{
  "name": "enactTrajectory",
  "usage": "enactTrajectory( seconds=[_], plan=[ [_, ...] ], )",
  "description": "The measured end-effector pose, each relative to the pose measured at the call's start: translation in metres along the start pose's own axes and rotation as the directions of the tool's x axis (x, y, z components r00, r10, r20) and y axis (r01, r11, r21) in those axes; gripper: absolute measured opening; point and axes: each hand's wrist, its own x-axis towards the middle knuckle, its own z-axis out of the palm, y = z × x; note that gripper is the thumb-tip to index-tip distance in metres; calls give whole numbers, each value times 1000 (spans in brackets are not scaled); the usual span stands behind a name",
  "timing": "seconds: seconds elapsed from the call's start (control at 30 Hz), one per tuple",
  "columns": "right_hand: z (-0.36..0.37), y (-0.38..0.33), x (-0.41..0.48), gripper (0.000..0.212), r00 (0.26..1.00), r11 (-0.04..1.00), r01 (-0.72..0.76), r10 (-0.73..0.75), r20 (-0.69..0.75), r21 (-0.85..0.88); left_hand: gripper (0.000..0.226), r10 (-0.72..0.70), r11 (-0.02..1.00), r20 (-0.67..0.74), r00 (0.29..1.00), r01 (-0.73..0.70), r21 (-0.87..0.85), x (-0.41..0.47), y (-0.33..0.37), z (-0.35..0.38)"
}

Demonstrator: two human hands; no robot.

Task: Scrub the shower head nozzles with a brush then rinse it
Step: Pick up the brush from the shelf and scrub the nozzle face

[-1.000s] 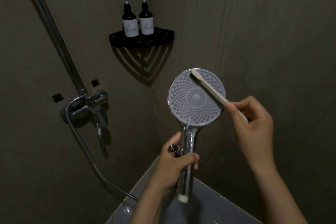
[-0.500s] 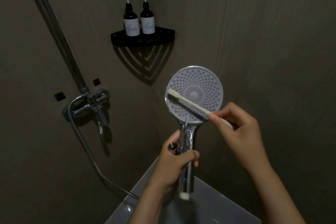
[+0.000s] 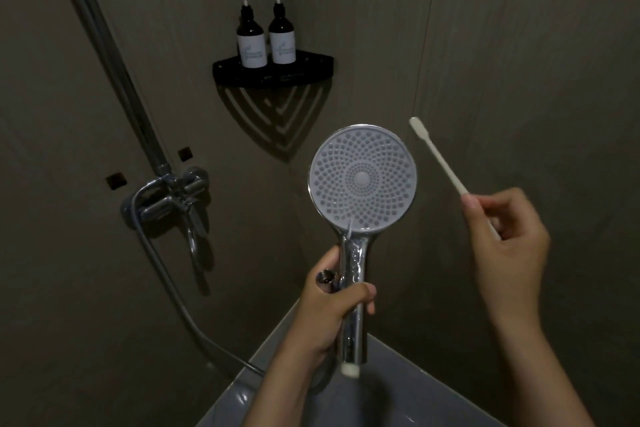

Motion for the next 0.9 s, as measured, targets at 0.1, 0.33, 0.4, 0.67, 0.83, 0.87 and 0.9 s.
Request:
enactTrajectory(
  seconds=[0.1, 0.33, 0.4, 0.67, 0.83, 0.87, 0.9],
  plan=[
    [6, -5, -6, 12, 967, 999, -26, 15, 256, 40, 51, 11, 1000, -23, 1000, -11, -3, 1, -1, 0],
    [14, -2, -16, 15, 903, 999, -30, 34, 427, -17, 47, 18, 1000, -17, 1000, -18, -10, -5, 0, -1],
    [13, -2, -15, 16, 931, 1000, -13, 19, 364, -21, 50, 16, 1000, -9, 1000, -16, -19, -6, 1, -2],
    [2, -5, -9, 17, 997, 996, 18, -11, 77, -87, 45, 9, 1000, -18, 1000, -9, -28, -10, 3, -5],
    [-1, -5, -11, 17, 1000, 995, 14, -17, -23, -95, 49, 13, 1000, -30, 999, -13, -27, -11, 1, -2],
    [-2, -5, -11, 16, 999, 996, 8, -12, -43, -89, 50, 7, 999, -35, 999, -9, -35, -11, 0, -2],
    [-4, -6, -9, 16, 998, 997, 1, -5, -55, -75, 51, 3, 999, -40, 999, -5, -45, -11, 0, -2]
  ],
)
